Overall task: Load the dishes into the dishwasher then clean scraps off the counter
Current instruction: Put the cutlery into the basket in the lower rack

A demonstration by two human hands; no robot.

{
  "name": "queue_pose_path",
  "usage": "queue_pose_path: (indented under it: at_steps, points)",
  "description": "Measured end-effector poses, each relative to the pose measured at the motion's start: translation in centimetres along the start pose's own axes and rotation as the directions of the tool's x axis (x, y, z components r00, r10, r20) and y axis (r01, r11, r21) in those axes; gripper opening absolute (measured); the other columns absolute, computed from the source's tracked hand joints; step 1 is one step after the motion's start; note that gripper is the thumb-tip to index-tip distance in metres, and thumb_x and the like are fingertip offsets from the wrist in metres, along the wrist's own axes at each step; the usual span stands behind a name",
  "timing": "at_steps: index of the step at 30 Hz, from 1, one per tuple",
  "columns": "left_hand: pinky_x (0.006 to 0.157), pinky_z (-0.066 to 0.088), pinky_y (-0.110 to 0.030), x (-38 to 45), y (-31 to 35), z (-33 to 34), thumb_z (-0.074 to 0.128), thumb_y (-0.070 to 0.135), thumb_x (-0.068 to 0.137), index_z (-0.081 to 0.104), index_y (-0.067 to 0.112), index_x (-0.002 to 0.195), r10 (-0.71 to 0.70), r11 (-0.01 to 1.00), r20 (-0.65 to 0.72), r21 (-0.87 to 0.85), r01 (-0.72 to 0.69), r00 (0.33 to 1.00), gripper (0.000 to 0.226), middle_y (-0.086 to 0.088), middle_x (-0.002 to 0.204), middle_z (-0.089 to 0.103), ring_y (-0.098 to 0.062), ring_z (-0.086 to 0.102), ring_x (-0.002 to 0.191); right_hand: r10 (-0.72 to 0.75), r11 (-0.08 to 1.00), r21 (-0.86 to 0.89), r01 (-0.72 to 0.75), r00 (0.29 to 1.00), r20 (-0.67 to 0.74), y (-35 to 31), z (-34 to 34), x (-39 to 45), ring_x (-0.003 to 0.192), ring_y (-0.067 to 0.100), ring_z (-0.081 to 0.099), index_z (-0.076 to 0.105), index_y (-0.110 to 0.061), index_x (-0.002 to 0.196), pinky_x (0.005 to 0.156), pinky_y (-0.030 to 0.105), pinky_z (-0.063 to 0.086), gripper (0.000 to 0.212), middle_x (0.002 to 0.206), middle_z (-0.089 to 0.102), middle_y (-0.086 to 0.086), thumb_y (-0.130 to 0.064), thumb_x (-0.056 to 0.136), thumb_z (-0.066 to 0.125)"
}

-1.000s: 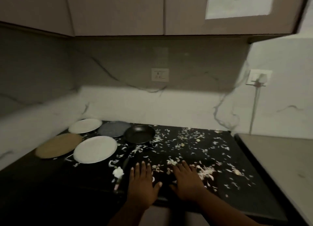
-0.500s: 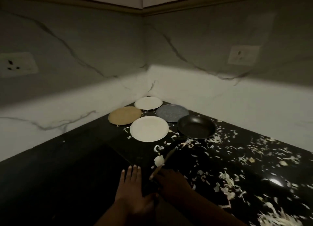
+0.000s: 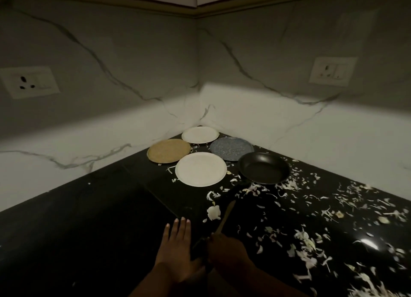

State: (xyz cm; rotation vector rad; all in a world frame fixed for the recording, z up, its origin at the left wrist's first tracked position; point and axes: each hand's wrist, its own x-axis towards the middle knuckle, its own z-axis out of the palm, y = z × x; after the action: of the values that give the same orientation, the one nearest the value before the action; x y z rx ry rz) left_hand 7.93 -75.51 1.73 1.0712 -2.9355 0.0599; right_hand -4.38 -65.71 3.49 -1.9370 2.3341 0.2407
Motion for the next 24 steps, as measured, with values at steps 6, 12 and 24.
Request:
queue_pose_path:
  at_steps: [6, 12, 24]
  points:
    - [0.113, -0.014, -0.045, 2.5, 0.6, -2.4, 0.001, 0.092, 0.061, -0.006, 0.007, 0.151, 0.099, 0.995, 0.141, 0.015, -0.102, 0.985, 0.123, -0.012, 0.157, -0.012, -0.031, -0.010, 0.146, 0.132, 0.991, 0.017, -0.131, 0.978, -0.159, 3.1, -4.2, -3.5, 0.111, 0.029, 0.058, 0.048, -0.014, 0.131, 0.088, 0.041, 0.050, 0.039, 0.130, 0.052, 0.006, -0.034, 0.099, 0.040]
    - [0.076, 0.055, -0.036, 4.2, 4.2, -3.3, 0.044, 0.058, 0.081, 0.071, 0.018, 0.101, 0.331, 0.860, -0.316, -0.287, -0.422, 0.889, 0.052, -0.003, 0.099, 0.069, -0.023, 0.068, 0.089, 0.699, 0.713, 0.558, -0.425, 0.500, -0.511, 3.9, -8.3, -11.0, 0.082, 0.002, 0.061, 0.067, -0.037, 0.102, 0.068, 0.024, 0.046, 0.021, 0.093, 0.063, -0.019, -0.042, 0.096, 0.048]
    - [0.062, 0.047, -0.025, -9.9, 29.1, -13.0, 0.060, 0.022, 0.092, 0.067, 0.012, 0.099, 0.697, 0.028, 0.474, -0.767, 0.641, 0.537, 0.015, 0.000, 0.082, 0.070, -0.015, 0.061, 0.076, 0.988, 0.135, 0.975, -0.174, -0.055, -0.147, -0.8, -5.4, -33.8, 0.051, -0.004, 0.056, 0.065, -0.021, 0.054, 0.054, 0.015, 0.044, 0.028, 0.055, 0.065, -0.010, -0.014, 0.080, 0.073]
